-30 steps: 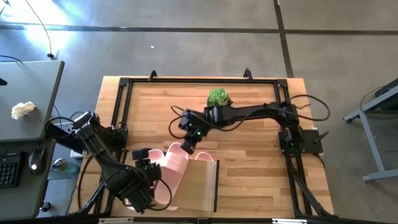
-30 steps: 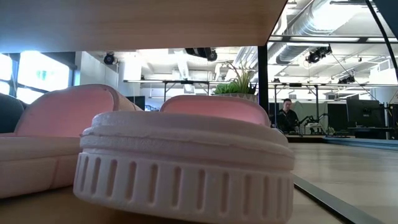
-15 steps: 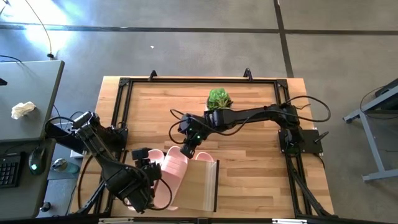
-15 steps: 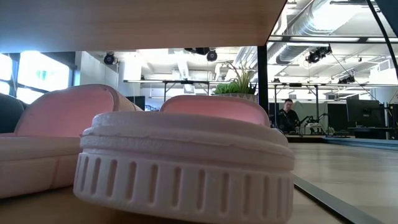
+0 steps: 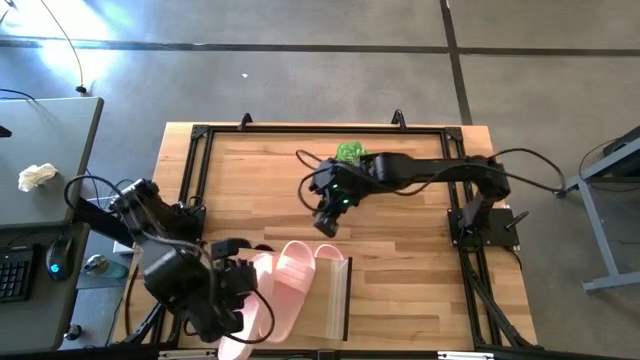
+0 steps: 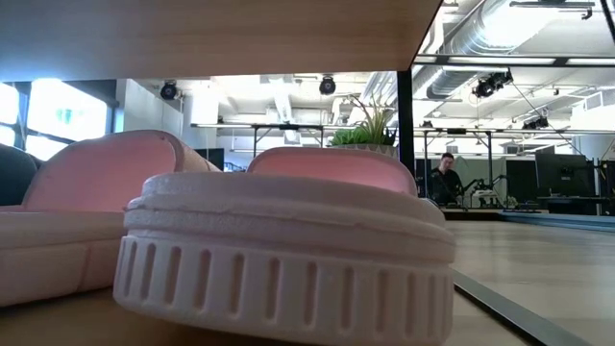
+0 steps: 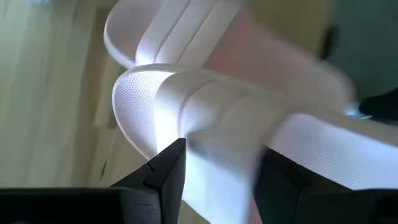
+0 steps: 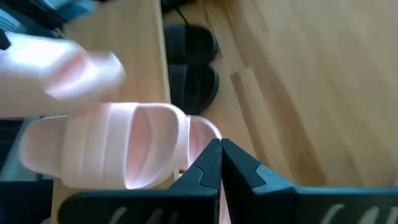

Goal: Pick and place slides into the shelf
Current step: Adjust the pink slides on the shelf

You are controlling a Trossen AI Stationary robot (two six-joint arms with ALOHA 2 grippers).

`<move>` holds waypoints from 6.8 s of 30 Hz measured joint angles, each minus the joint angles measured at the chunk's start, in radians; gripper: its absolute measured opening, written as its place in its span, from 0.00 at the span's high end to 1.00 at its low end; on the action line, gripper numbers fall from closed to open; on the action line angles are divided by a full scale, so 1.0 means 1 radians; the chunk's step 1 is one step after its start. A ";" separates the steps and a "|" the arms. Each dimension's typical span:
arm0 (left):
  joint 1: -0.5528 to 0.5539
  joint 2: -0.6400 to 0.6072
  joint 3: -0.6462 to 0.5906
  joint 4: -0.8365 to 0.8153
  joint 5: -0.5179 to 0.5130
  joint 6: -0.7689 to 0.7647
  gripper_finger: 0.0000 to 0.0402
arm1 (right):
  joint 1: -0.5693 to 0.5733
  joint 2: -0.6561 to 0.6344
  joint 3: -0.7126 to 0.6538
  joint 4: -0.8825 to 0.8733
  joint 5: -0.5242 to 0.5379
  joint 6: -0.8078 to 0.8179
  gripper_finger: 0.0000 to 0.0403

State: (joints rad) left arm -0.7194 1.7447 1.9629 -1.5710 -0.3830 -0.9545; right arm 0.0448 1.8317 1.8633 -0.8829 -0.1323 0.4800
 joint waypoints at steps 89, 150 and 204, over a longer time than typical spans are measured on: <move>0.333 -0.150 0.320 0.164 -0.178 0.482 0.63 | 0.001 -0.095 0.000 0.004 0.025 -0.062 1.00; -0.180 0.121 0.292 0.000 0.015 -0.003 0.63 | 0.001 -0.095 0.000 0.011 0.025 -0.062 1.00; -0.160 0.211 0.173 0.000 0.232 -0.289 0.95 | 0.001 -0.095 0.000 0.011 0.025 -0.062 1.00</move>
State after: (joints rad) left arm -0.8795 1.9553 2.1355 -1.5711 -0.1507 -1.2437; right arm 0.0456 1.7363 1.8633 -0.8716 -0.1071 0.4179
